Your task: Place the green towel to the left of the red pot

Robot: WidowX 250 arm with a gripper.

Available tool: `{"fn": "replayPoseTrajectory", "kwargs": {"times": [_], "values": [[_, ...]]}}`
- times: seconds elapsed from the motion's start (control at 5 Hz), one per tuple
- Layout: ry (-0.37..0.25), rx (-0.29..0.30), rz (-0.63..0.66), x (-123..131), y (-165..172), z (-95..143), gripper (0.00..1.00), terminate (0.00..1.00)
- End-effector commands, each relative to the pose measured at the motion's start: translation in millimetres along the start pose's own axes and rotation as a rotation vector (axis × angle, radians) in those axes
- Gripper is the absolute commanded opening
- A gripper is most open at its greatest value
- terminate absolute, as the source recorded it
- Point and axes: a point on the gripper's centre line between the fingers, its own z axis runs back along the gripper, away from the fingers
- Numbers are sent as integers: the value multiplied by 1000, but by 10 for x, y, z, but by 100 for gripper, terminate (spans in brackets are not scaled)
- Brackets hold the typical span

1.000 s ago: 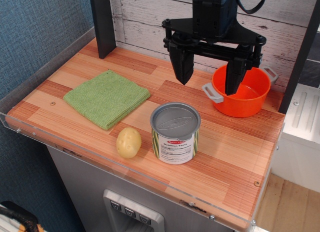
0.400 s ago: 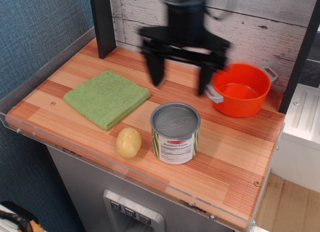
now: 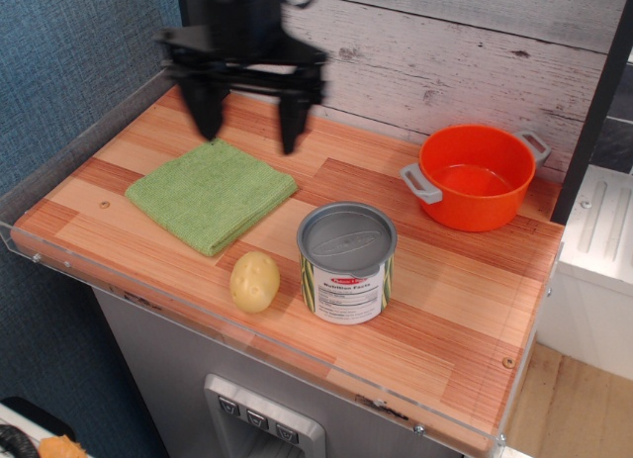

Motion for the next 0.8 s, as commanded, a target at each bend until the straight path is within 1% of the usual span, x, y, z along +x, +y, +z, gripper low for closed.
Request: {"fn": "replayPoseTrajectory", "kwargs": {"times": [0.0, 0.2, 0.4, 0.6], "values": [[-51, -3, -5, 250, 529, -206, 0, 0], [-54, -3, -73, 296, 649, -350, 0, 0], [-64, -14, -76, 331, 746, -557, 0, 0], [-74, -19, -120, 339, 750, -794, 0, 0]]}}
